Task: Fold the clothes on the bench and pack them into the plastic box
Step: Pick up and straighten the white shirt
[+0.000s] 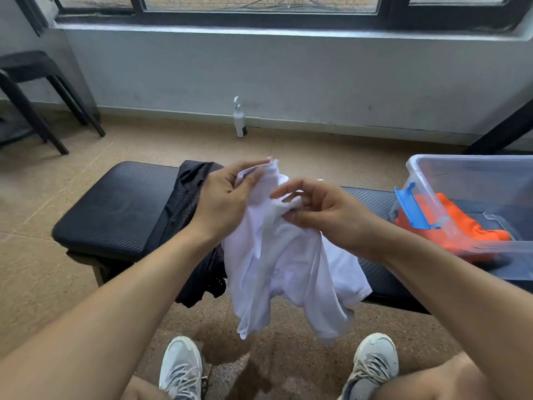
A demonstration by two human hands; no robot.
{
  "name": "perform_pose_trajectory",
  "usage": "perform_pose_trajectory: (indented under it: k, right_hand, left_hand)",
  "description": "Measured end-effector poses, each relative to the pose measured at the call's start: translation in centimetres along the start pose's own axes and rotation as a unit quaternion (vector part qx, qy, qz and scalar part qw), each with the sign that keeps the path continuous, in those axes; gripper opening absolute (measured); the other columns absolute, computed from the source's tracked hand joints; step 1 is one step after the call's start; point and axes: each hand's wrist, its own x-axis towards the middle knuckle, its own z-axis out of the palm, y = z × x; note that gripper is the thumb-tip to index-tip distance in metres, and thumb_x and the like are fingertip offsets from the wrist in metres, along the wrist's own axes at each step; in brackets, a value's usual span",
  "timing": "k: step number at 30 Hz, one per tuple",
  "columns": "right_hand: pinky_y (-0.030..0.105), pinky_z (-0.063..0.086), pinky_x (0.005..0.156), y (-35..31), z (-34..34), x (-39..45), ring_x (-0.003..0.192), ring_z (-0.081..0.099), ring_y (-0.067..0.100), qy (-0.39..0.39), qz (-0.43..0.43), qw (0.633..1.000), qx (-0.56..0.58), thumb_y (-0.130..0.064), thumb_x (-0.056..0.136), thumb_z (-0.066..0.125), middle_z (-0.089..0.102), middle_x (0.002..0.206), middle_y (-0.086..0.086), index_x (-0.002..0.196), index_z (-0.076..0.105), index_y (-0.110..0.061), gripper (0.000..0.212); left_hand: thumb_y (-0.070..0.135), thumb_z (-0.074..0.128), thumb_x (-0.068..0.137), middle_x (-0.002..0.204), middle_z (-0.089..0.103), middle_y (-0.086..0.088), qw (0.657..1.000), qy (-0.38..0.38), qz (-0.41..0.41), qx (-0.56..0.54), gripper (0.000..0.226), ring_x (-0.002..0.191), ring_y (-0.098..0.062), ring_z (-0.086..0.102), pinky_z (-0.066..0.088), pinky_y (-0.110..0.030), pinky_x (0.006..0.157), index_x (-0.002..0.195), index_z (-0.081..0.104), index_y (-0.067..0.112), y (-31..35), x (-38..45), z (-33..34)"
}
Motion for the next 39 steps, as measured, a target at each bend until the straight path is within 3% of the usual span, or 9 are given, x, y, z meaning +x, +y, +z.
perform_pose_trajectory:
  k: [5,13,16,20,23,27,32,35,39]
  right_hand:
    - [0.024,0.049,0.077,0.2,0.2,0.4,0.084,0.065,0.015,0.078,-0.045,0.992,-0.088,0.006,0.088,0.070,0.072,0.091,0.002,0.101,0.062,-0.015,0.026]
    - [0.032,0.054,0.063,0.9,0.1,0.7,0.067,0.063,0.011,0.216,-0.037,0.959,-0.178,-0.023,0.079,0.085,0.069,0.085,-0.003,0.088,0.065,-0.032,0.024]
    - [0.038,0.057,0.069,0.8,0.0,0.6,0.069,0.063,0.013,0.200,-0.013,0.967,-0.157,-0.018,0.078,0.086,0.071,0.085,0.004,0.092,0.066,-0.025,0.026]
    - [0.032,0.057,0.068,0.6,-0.4,0.5,0.070,0.067,0.022,0.161,0.003,0.979,-0.125,-0.005,0.075,0.087,0.074,0.088,0.014,0.104,0.065,-0.014,0.038]
    - [0.038,0.060,0.075,1.0,-0.5,0.4,0.081,0.070,0.029,0.116,0.025,0.981,-0.156,-0.006,0.074,0.088,0.073,0.090,0.012,0.119,0.059,-0.022,0.056]
    - [0.021,0.055,0.079,1.5,-0.2,0.5,0.084,0.068,0.015,0.089,0.013,0.973,-0.211,-0.023,0.074,0.089,0.067,0.087,0.000,0.145,0.047,-0.033,0.083]
    - [0.025,0.039,0.088,0.7,-0.1,0.6,0.108,0.048,0.014,0.132,-0.074,0.904,-0.399,-0.042,0.073,0.086,0.057,0.105,-0.011,0.097,0.066,-0.029,0.034]
    - [0.032,0.043,0.085,0.1,-0.1,0.6,0.101,0.051,0.015,0.111,-0.091,0.892,-0.429,-0.043,0.076,0.083,0.061,0.096,-0.010,0.087,0.059,-0.024,0.033]
    - [0.032,0.045,0.063,-1.4,-0.1,-0.1,0.071,0.056,0.013,0.042,-0.018,0.929,-0.368,-0.056,0.064,0.087,0.065,0.079,-0.005,0.094,0.058,-0.022,0.054]
  left_hand:
    - [0.018,0.066,0.096,0.108,0.077,-0.013,0.987,-0.063,-0.071,-0.128,0.024,0.104,-0.032,0.073,0.058,-0.046,0.092,0.117,0.072,0.008,0.9,-1.3,0.7]
    - [0.028,0.081,0.076,0.107,0.076,-0.015,0.966,-0.085,-0.140,-0.199,0.048,0.097,-0.030,0.074,0.059,-0.046,0.090,0.120,0.070,0.011,1.5,-1.9,0.9]
    - [0.013,0.088,0.067,0.106,0.077,-0.012,0.978,-0.093,-0.114,-0.149,0.055,0.100,-0.027,0.074,0.061,-0.038,0.087,0.119,0.070,0.012,1.3,-2.0,1.0]
    - [0.008,0.083,0.076,0.097,0.079,-0.010,0.983,-0.084,-0.103,-0.124,0.033,0.089,-0.022,0.075,0.062,-0.033,0.079,0.107,0.075,0.007,1.4,-1.6,0.6]
    - [0.010,0.083,0.078,0.095,0.078,-0.011,0.988,-0.070,-0.090,-0.101,0.028,0.087,-0.025,0.076,0.063,-0.035,0.076,0.105,0.075,0.005,1.4,-1.3,0.2]
    - [0.005,0.082,0.076,0.090,0.078,-0.008,0.985,-0.131,-0.072,-0.087,0.027,0.082,-0.019,0.074,0.060,-0.028,0.072,0.102,0.074,0.001,1.9,-1.0,-0.8]
    - [0.005,0.084,0.076,0.087,0.079,-0.003,0.991,-0.136,0.003,-0.002,0.024,0.078,-0.011,0.073,0.059,-0.023,0.072,0.098,0.076,0.001,2.2,-1.2,-1.1]
    - [0.014,0.087,0.073,0.084,0.078,-0.005,0.995,-0.097,0.026,0.009,0.024,0.076,-0.015,0.073,0.061,-0.030,0.070,0.092,0.075,0.005,2.0,-1.5,-0.7]
    - [0.024,0.088,0.068,0.083,0.075,-0.019,0.996,-0.083,0.024,-0.016,0.033,0.075,-0.037,0.071,0.059,-0.046,0.069,0.087,0.074,0.002,2.1,-1.7,-0.5]
